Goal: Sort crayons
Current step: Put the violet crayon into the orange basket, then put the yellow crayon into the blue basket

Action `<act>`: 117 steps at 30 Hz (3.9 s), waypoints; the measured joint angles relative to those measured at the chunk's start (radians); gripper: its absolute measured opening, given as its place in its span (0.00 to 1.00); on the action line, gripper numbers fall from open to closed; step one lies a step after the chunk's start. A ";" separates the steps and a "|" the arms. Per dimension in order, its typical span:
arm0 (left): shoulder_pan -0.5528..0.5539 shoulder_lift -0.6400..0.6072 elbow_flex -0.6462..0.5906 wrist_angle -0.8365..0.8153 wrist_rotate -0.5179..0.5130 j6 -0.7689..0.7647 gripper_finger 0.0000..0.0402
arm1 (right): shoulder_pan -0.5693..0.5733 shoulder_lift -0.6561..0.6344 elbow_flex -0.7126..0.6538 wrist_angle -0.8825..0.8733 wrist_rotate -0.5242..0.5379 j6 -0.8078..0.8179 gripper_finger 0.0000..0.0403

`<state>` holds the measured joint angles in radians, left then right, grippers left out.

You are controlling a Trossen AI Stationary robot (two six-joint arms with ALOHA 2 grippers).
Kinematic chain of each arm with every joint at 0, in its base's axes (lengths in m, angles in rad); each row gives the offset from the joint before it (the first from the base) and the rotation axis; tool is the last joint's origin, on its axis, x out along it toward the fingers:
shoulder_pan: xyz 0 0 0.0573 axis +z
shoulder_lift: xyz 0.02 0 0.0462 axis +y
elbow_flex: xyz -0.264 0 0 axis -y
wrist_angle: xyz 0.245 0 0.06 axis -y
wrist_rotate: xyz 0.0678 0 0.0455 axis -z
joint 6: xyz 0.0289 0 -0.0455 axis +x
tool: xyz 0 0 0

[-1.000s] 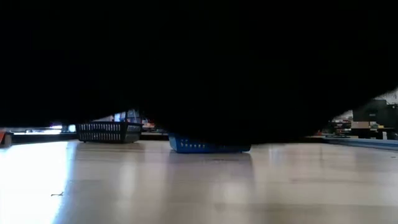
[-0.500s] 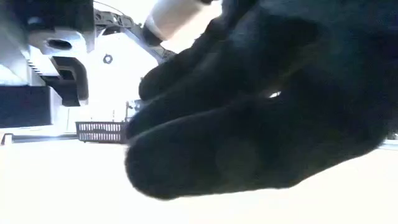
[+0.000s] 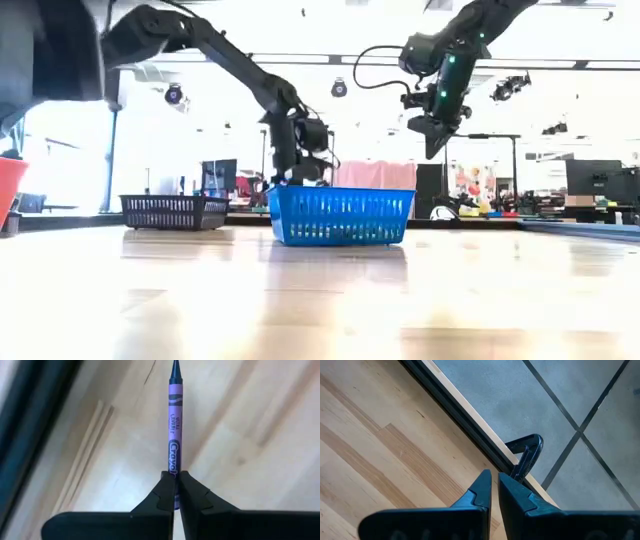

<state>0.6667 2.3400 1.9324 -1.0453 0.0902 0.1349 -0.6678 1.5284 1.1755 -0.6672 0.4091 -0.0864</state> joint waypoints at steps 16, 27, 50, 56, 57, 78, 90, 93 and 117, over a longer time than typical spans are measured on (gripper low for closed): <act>-0.198 -0.418 0.002 -0.364 -0.099 -0.070 0.00 | 0.000 0.000 0.000 0.000 0.000 0.000 0.04; -0.395 -0.717 -0.216 -0.532 -0.290 -0.570 0.00 | 0.000 0.000 0.000 0.000 0.000 0.000 0.04; -1.259 -0.680 -0.342 -0.331 -0.082 -2.024 0.02 | 0.000 0.000 0.000 0.006 0.000 0.000 0.04; -1.354 -0.602 -0.342 -0.316 0.068 -2.170 0.02 | 0.000 0.000 0.000 0.006 0.000 0.000 0.04; -1.369 -0.593 -0.342 -0.316 0.084 -2.189 0.02 | 0.000 0.000 0.000 0.006 0.000 0.000 0.04; -1.476 -0.531 -0.347 -0.367 0.028 -2.343 0.10 | 0.000 0.000 0.000 0.007 0.000 0.000 0.04; -1.422 -0.531 -0.347 -0.381 -0.075 -2.242 0.20 | 0.000 0.000 0.000 0.007 0.000 0.000 0.04; -1.374 -0.531 -0.347 -0.392 -0.163 -2.156 0.19 | 0.000 0.000 0.000 0.007 0.000 0.000 0.04; -0.755 -0.531 -0.347 -0.163 -0.490 -1.299 0.19 | 0.000 0.000 0.000 0.007 0.000 0.000 0.04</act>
<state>-0.0879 1.8091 1.5852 -1.2082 -0.4003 -1.1639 -0.6680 1.5287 1.1751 -0.6605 0.4088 -0.0864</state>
